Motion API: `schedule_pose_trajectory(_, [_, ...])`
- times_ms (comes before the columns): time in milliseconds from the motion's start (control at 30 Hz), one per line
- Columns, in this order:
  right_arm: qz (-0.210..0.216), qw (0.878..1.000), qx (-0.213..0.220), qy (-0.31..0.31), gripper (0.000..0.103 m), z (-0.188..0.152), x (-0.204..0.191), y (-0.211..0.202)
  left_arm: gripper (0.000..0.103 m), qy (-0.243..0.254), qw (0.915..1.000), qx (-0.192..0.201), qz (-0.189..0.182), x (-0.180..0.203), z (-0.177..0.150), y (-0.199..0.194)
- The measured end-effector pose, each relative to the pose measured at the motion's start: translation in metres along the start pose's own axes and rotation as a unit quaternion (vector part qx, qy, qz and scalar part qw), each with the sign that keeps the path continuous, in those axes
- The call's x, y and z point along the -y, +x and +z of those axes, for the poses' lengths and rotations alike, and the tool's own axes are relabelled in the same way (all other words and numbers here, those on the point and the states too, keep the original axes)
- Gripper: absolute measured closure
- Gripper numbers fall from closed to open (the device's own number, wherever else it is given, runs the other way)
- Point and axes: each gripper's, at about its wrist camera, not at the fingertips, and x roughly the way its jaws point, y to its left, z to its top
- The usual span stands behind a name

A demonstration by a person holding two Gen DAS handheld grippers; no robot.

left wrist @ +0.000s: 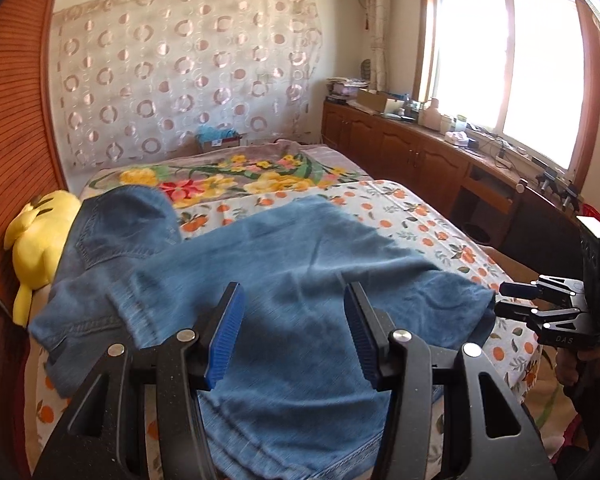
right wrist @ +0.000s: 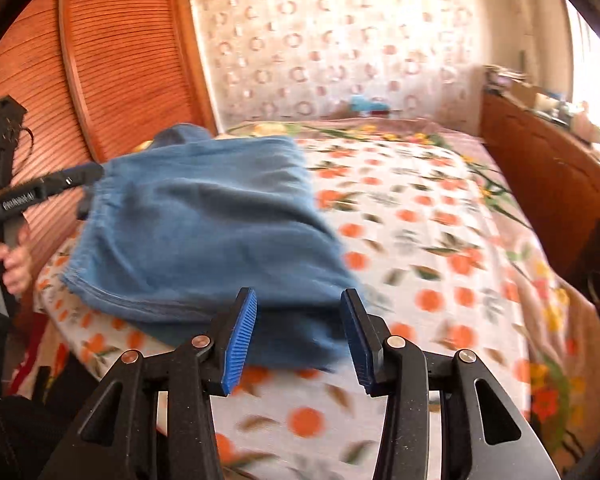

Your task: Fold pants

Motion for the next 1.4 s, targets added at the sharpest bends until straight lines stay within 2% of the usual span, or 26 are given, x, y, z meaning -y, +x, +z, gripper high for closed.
schedule_pose_trajectory(133, [-0.01,1.0,-0.011,0.012,0.057,-0.006,0.01,0.003,0.047,0.013,0.9999,-0.002,-0.011,0.016,0.013,0.017])
schedule_pose_trajectory(200, [-0.016,1.0,-0.019,0.013,0.057,-0.005,0.01,0.009,0.04,0.018,0.9997,-0.003,-0.013,0.024,0.017,0.026])
schedule_pose_trajectory(267, [-0.016,0.999,-0.027,0.017,0.057,-0.002,0.009,0.019,0.038,0.023,0.9995,-0.006,-0.02,0.029,0.02,0.036])
schedule_pose_trajectory(367, [-0.019,0.999,-0.029,0.021,0.057,0.002,0.015,0.024,0.026,0.029,0.9993,-0.012,-0.021,0.034,0.021,0.047])
schedule_pose_trajectory(567, [-0.012,0.999,-0.019,0.039,0.057,0.003,0.02,0.03,0.026,0.05,0.9981,-0.03,-0.02,0.046,0.02,0.073])
schedule_pose_trajectory(600, [-0.013,0.999,-0.013,0.04,0.064,0.002,0.021,0.028,0.026,0.05,0.998,-0.033,-0.018,0.047,0.019,0.077])
schedule_pose_trajectory(633, [-0.017,0.999,-0.005,0.043,0.078,0.002,0.023,0.025,0.026,0.049,0.9979,-0.038,-0.017,0.047,0.018,0.081])
schedule_pose_trajectory(733, [-0.001,0.999,0.004,0.047,0.092,-0.001,0.027,0.019,0.026,0.049,0.9978,-0.043,-0.005,0.046,0.013,0.089])
schedule_pose_trajectory(967, [-0.001,0.999,0.023,0.039,0.095,-0.013,0.026,0.004,0.026,0.05,0.9971,-0.058,0.005,0.041,0.002,0.1])
schedule_pose_trajectory(1167, [0.0,0.999,0.009,0.049,0.096,-0.027,0.031,0.007,0.026,0.053,0.9963,-0.068,0.008,0.039,-0.004,0.106])
schedule_pose_trajectory(1400, [0.002,0.998,0.014,0.056,0.095,-0.028,0.034,0.007,0.026,0.077,0.9932,-0.087,0.005,0.052,0.011,0.109])
